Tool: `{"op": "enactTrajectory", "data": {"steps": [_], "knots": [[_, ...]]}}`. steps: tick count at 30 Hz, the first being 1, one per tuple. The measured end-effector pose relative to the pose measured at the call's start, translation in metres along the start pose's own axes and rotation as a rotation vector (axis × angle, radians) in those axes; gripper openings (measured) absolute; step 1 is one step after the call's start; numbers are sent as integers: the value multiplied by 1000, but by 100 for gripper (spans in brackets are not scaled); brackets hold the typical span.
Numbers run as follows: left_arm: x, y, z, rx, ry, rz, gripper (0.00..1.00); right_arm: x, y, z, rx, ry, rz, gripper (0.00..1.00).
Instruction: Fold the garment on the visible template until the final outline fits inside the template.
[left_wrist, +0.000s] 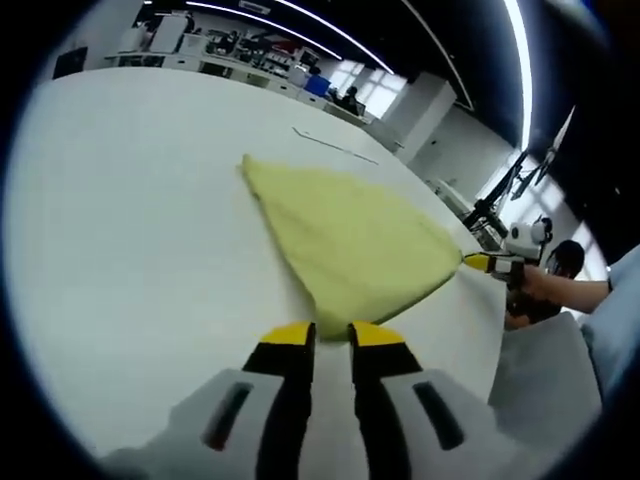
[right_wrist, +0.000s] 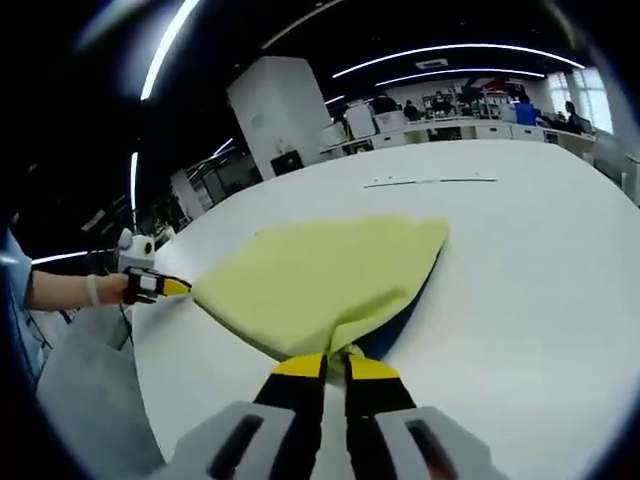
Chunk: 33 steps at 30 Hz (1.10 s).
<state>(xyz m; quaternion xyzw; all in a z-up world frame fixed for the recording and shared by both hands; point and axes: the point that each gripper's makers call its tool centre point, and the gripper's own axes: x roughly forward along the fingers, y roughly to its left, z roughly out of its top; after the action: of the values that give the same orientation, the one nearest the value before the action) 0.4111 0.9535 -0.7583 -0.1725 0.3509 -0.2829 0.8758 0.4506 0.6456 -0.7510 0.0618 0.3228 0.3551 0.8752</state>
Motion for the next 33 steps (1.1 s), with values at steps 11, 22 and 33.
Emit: {"op": "enactTrajectory", "data": {"steps": [11, 22, 33], "knots": [[1, -1, -3, -11, 4, -10, 3, -5, 0, 0, 13, -5, 8, 0], [-1, -3, -1, -32, 2, -14, 0, -17, -11, 0, 23, -10, -5, 0], [-6, 1, 1, -43, -6, -2, 0, -32, -27, 4, 57, -21, -28, 0]]}}
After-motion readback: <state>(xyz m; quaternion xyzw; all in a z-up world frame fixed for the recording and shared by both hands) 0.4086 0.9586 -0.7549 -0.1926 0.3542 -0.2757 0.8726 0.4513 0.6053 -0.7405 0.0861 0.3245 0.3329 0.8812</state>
